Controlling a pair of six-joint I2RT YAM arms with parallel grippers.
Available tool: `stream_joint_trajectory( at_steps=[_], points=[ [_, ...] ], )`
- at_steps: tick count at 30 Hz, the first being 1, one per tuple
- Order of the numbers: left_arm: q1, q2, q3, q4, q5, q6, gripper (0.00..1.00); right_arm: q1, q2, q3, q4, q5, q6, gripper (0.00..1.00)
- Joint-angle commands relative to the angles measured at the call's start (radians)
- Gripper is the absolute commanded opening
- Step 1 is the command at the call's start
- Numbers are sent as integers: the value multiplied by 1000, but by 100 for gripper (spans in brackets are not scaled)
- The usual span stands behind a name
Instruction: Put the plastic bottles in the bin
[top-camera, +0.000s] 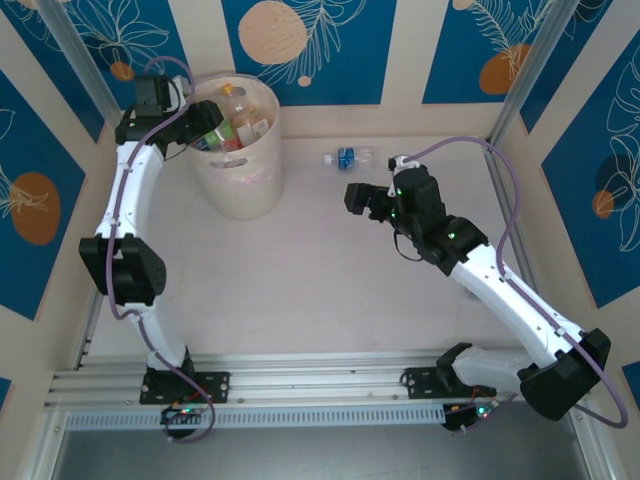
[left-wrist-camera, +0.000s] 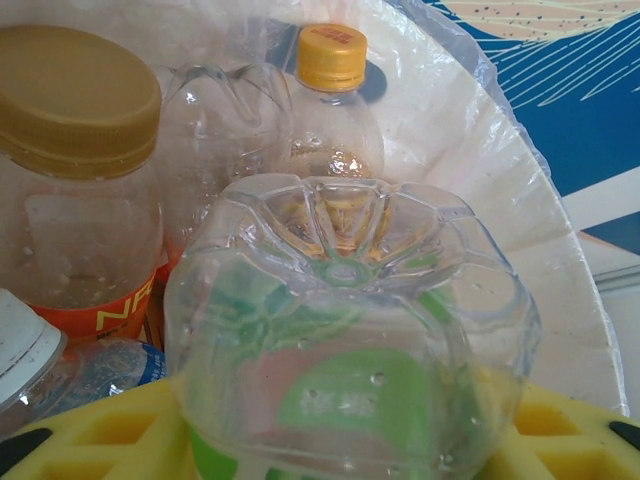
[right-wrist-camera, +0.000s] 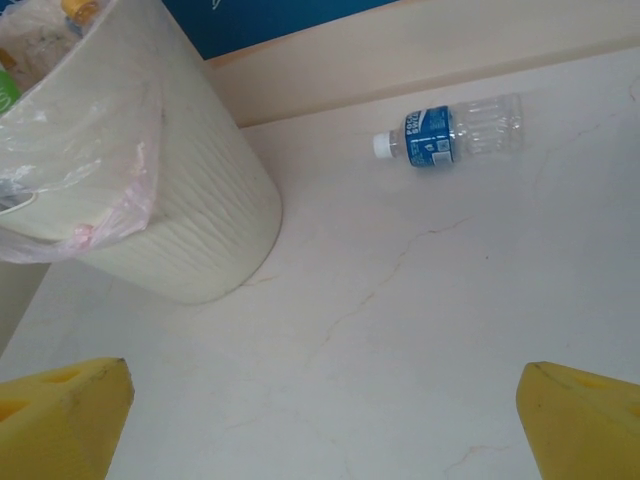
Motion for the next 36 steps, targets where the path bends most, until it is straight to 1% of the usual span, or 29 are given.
stream_joint_trajectory(
  at_steps=[1, 5, 9, 12, 15, 17, 20, 23, 27, 32, 36],
  points=[
    [7, 33, 25, -86, -72, 45, 62, -20, 11, 6, -38, 6, 32, 99],
    [7, 42, 113, -120, -121, 62, 71, -54, 28, 20, -90, 5, 55, 99],
    [7, 29, 202, -156, -212, 78, 76, -90, 25, 16, -117, -2, 74, 99],
    [7, 5, 213, -151, -276, 84, 78, -110, 15, 11, -126, -9, 78, 99],
    [7, -12, 214, -143, -281, 87, 78, -125, 3, 8, -137, -2, 77, 99],
    [5, -21, 212, -142, -261, 89, 78, -139, -1, 9, -162, 19, 83, 99],
    [-2, -46, 195, -133, -218, 91, 78, -188, 6, 11, -220, 31, 108, 99],
    [-11, -93, 151, -113, -195, 102, 81, -261, 29, 8, -277, 12, 121, 99],
    [-22, -193, 51, -69, -173, 114, 100, -383, 87, 3, -346, -17, 114, 99],
    [-40, -370, -154, 18, -165, 121, 100, -560, 120, -50, -375, -78, 78, 99],
    [-57, -540, -361, 110, -150, 103, 100, -725, 127, -105, -359, -167, 49, 99]
  ],
)
